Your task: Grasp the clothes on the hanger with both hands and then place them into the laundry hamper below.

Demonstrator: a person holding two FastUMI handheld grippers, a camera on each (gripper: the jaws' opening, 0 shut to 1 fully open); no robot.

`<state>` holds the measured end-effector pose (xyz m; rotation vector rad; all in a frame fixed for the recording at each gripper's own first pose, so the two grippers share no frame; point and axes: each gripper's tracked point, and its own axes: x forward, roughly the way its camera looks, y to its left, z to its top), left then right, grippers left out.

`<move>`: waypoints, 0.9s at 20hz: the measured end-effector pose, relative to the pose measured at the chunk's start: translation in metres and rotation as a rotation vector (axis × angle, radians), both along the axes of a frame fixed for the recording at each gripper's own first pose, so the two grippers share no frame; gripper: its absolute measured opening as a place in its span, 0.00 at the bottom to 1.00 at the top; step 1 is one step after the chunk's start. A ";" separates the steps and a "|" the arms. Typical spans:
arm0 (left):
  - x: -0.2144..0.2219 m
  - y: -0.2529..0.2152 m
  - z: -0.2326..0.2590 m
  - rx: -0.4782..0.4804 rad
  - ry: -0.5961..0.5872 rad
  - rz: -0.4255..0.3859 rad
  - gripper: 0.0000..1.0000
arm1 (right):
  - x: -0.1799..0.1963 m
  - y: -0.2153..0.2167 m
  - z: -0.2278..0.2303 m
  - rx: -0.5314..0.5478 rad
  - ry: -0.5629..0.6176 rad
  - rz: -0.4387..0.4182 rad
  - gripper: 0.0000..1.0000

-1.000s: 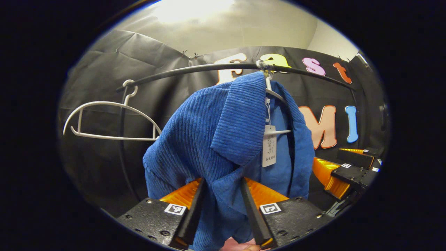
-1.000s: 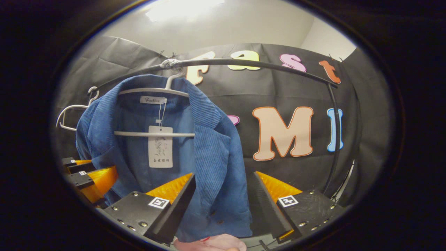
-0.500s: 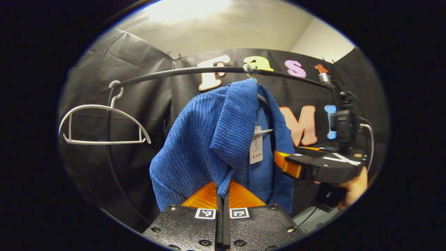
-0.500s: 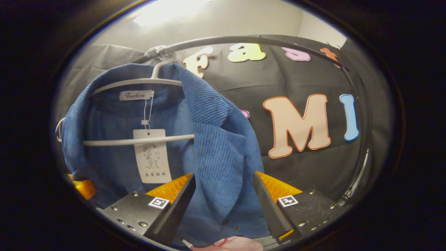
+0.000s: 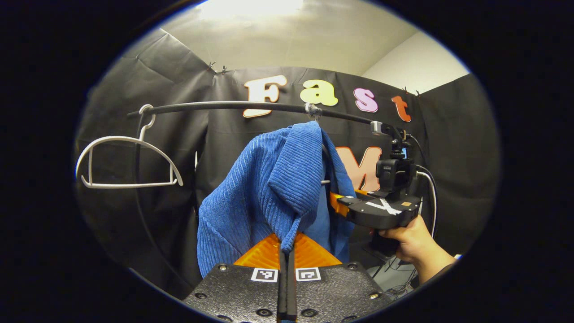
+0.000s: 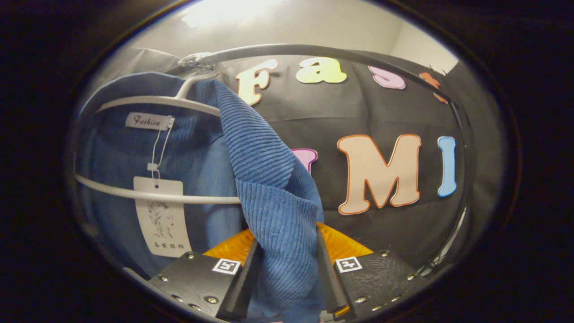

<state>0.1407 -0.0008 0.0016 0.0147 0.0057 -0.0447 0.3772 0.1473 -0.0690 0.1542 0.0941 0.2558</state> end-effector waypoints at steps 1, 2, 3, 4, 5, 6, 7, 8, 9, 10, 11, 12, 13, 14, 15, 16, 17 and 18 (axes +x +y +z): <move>0.000 0.000 0.000 0.002 0.001 0.002 0.00 | -0.005 0.002 0.011 0.062 -0.003 0.038 0.62; -0.001 -0.004 0.001 0.009 0.000 -0.003 0.00 | 0.001 -0.007 0.008 0.116 0.011 0.005 0.44; -0.002 -0.007 0.001 0.017 0.003 -0.012 0.00 | 0.007 -0.017 0.011 0.150 0.021 -0.032 0.26; -0.004 -0.009 0.001 0.025 0.004 -0.020 0.00 | 0.008 -0.018 0.011 0.143 0.026 -0.026 0.09; -0.006 -0.009 0.003 0.033 0.002 -0.026 0.00 | 0.005 -0.014 0.010 0.095 0.019 -0.014 0.09; -0.008 -0.008 0.005 0.040 0.001 -0.027 0.00 | 0.003 -0.012 0.009 0.020 0.003 -0.007 0.09; -0.010 -0.006 0.009 0.045 -0.006 -0.027 0.00 | 0.001 -0.010 0.009 -0.063 -0.017 -0.011 0.09; -0.012 -0.001 0.012 0.040 -0.013 -0.026 0.00 | 0.001 -0.007 0.010 -0.137 -0.030 -0.019 0.09; -0.015 0.002 0.016 0.018 -0.017 -0.037 0.00 | -0.001 -0.008 0.009 -0.194 -0.049 -0.031 0.09; -0.017 0.000 0.018 -0.003 -0.009 -0.064 0.00 | 0.002 -0.008 0.008 -0.233 -0.056 -0.050 0.07; -0.020 0.001 0.022 -0.014 -0.003 -0.079 0.00 | 0.002 -0.008 0.008 -0.251 -0.056 -0.053 0.00; -0.024 0.009 0.030 -0.019 -0.010 -0.081 0.00 | 0.002 -0.012 0.008 -0.263 -0.062 -0.071 0.05; -0.028 0.019 0.040 -0.016 -0.031 -0.076 0.00 | 0.002 -0.018 0.011 -0.268 -0.067 -0.091 0.05; -0.031 0.027 0.048 -0.004 -0.049 -0.064 0.01 | 0.004 -0.022 0.013 -0.268 -0.067 -0.098 0.00; -0.034 0.032 0.056 0.015 -0.068 -0.061 0.00 | 0.006 -0.026 0.014 -0.272 -0.069 -0.107 0.00; -0.034 0.033 0.061 0.037 -0.080 -0.063 0.00 | 0.007 -0.031 0.018 -0.273 -0.074 -0.115 0.00; -0.035 0.034 0.065 0.060 -0.086 -0.064 0.00 | 0.010 -0.032 0.020 -0.276 -0.077 -0.120 0.00; -0.036 0.035 0.067 0.088 -0.088 -0.062 0.00 | 0.010 -0.034 0.022 -0.282 -0.079 -0.126 0.00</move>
